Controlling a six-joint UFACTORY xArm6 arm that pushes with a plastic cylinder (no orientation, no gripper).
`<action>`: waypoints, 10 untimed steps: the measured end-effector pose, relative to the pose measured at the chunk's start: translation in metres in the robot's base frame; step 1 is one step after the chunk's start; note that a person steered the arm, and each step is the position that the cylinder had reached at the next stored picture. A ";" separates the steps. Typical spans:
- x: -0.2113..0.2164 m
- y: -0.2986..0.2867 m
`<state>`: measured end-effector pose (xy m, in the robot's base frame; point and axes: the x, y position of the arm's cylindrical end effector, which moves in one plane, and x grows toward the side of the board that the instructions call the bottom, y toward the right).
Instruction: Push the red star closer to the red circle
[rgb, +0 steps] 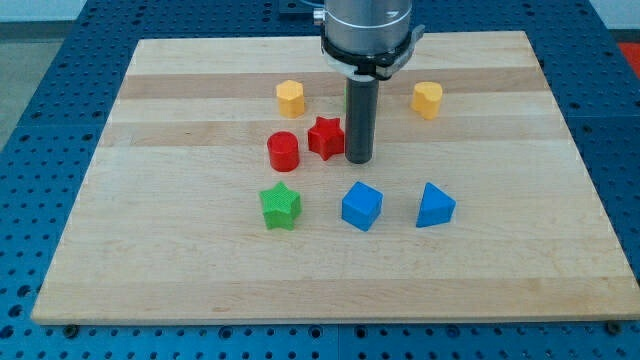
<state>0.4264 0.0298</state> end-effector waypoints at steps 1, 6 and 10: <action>-0.029 -0.009; 0.004 -0.071; 0.015 -0.093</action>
